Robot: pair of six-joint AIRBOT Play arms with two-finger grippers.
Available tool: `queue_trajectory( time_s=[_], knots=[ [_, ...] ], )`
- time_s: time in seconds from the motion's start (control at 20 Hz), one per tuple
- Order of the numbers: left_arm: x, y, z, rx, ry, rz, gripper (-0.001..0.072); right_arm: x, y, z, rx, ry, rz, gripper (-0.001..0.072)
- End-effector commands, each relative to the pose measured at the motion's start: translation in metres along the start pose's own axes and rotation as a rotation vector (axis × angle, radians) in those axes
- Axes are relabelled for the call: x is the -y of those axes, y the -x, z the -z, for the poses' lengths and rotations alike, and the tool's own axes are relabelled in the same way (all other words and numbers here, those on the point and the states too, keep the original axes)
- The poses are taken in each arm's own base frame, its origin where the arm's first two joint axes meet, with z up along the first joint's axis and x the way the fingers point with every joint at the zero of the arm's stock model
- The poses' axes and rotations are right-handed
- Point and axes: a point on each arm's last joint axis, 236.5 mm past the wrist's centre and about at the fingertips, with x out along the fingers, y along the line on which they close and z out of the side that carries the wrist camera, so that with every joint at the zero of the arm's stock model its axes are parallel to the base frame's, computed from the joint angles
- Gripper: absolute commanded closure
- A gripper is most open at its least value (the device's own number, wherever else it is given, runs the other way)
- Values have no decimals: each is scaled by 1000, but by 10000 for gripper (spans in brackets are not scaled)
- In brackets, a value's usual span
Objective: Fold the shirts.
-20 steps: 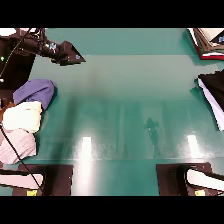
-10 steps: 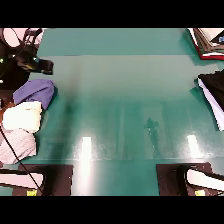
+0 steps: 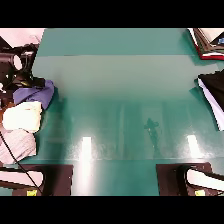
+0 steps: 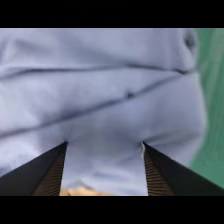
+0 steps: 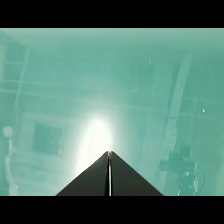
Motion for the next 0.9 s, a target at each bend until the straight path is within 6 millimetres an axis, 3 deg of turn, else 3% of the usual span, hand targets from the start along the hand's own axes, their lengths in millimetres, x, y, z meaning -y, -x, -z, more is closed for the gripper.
queue_trajectory(
  time_s=[0.0,0.15,0.2,0.3,0.4,0.5,0.65,0.75,0.85],
  knots=[
    [0,-17,-3,29,12,-1,167,-1,0,6,-23,1,-2,690],
    [4,-17,-5,35,22,15,604,-1,0,6,-26,1,-2,691],
    [8,-16,-4,32,35,35,681,-1,0,6,-23,1,-2,690],
    [22,-5,-8,36,81,101,682,-1,0,4,-16,1,-3,690],
    [34,29,-26,82,58,159,683,-1,1,2,-6,1,-2,690],
    [41,91,-55,194,-59,155,683,-5,2,-5,24,3,-18,690],
    [77,231,-87,479,-239,219,683,-33,14,-30,134,11,-118,690],
    [121,330,-79,681,-350,366,682,-50,26,-51,227,16,-178,690],
    [164,401,-52,804,-461,557,682,-57,32,-63,282,11,-206,691]
  ],
)
